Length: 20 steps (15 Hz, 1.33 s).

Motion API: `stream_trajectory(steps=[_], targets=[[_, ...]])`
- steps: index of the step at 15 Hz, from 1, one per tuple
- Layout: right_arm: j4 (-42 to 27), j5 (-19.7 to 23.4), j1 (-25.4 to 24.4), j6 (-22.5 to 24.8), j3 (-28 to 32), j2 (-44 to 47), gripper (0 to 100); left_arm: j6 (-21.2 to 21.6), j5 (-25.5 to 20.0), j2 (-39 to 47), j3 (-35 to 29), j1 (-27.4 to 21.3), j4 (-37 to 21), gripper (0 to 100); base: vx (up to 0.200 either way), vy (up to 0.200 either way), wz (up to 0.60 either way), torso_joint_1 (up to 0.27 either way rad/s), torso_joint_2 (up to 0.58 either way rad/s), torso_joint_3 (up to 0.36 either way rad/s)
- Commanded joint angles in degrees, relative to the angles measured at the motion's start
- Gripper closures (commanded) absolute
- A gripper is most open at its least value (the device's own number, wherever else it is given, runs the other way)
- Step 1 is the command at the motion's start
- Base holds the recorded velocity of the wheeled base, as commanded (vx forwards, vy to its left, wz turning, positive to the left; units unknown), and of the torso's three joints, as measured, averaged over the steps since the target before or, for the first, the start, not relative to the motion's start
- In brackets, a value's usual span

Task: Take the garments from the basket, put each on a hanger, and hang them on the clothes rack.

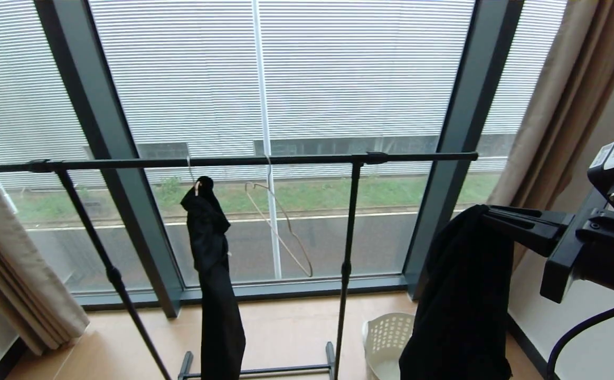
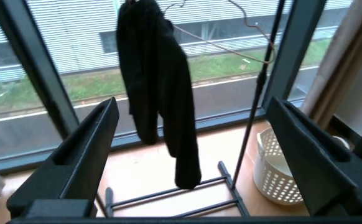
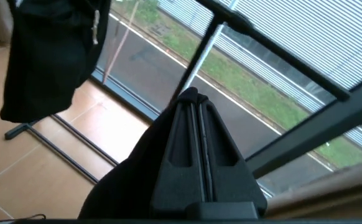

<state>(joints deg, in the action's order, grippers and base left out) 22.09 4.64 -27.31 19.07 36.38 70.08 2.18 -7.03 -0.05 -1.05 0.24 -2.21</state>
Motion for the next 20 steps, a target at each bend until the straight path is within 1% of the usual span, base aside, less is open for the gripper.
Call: stream_trajectory(steps=[1, 9, 15, 17, 20], targets=[[-0.03, 0.01, -0.03, 0.01, 0.01, 0.14, 100, 0.02, 0.00, 0.05, -0.01, 0.02, -0.08, 0, 0.000, 0.000, 0.60, 0.002, 0.00, 0.002], [-0.03, 0.01, -0.11, 0.01, -0.87, 0.23, 100, 0.19, -0.17, 0.05, -0.01, 0.02, -0.25, 0, 0.000, 0.000, 0.00, 0.000, 0.00, 0.000], [-0.12, -0.07, -2.66, 0.09, -1.84, 0.23, 100, 0.28, -0.35, 0.05, -0.09, 0.02, -0.34, 0, 0.000, 0.000, 0.00, 0.000, 0.00, 0.000], [-0.12, -0.16, -3.02, 0.01, -2.01, 0.32, 100, 0.28, -0.35, 0.05, -0.09, 0.02, -0.34, 0, 0.000, 0.000, -0.60, -0.002, 0.00, -0.005], [-0.03, -0.07, -3.02, 0.01, -2.01, 1.55, 100, 0.28, -0.35, 0.31, -0.09, 0.02, -0.34, 0, 0.000, 0.000, 0.00, 0.000, 0.00, 0.000]])
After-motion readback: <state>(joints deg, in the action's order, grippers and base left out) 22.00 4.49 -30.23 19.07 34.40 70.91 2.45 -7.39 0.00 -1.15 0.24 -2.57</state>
